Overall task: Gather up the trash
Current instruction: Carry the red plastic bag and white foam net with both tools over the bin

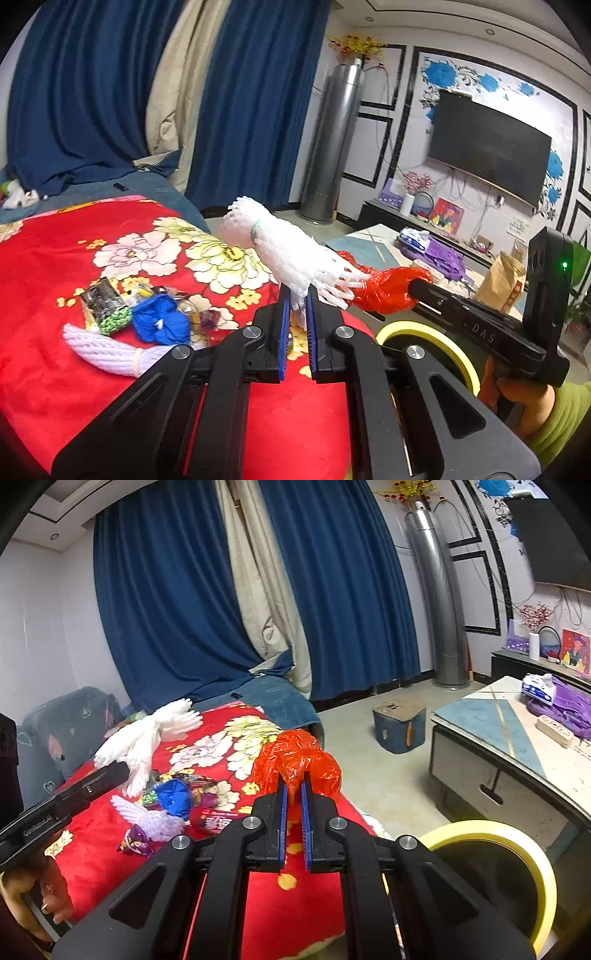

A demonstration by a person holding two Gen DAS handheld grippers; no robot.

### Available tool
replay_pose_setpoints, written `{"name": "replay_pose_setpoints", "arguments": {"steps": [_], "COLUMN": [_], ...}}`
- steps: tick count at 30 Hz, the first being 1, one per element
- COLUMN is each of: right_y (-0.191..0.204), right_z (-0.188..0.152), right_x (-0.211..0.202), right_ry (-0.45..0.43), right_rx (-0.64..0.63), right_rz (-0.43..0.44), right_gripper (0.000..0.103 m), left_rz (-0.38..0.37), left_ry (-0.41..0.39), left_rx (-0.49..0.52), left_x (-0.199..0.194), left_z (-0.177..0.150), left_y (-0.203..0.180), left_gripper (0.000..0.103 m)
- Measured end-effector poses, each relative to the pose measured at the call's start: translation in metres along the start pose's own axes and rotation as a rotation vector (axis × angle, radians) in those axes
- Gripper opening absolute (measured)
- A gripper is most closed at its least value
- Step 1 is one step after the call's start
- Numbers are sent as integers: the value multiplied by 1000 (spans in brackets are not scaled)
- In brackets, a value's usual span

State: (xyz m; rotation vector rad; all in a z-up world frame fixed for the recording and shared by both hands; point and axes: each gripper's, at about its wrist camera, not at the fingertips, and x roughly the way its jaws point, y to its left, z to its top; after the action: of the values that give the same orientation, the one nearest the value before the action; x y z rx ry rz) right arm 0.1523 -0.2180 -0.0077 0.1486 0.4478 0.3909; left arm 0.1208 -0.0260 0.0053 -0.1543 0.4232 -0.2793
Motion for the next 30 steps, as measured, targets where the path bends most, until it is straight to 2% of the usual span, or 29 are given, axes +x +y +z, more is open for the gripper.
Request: {"name": "replay_pose_setpoints", "arguments": {"steps": [30], "right_y": [-79], "right_z": [-19], "right_x": [-67], "right_ry": [-28], "right_rx": [98], "right_rz": [-207], "right_gripper": [7], "left_rz": [-161], "left_ry": [98], "left_rx": [188], "left_x": [18], "left_z": [-39], "left_y": [-83], "left_gripper": [4]}}
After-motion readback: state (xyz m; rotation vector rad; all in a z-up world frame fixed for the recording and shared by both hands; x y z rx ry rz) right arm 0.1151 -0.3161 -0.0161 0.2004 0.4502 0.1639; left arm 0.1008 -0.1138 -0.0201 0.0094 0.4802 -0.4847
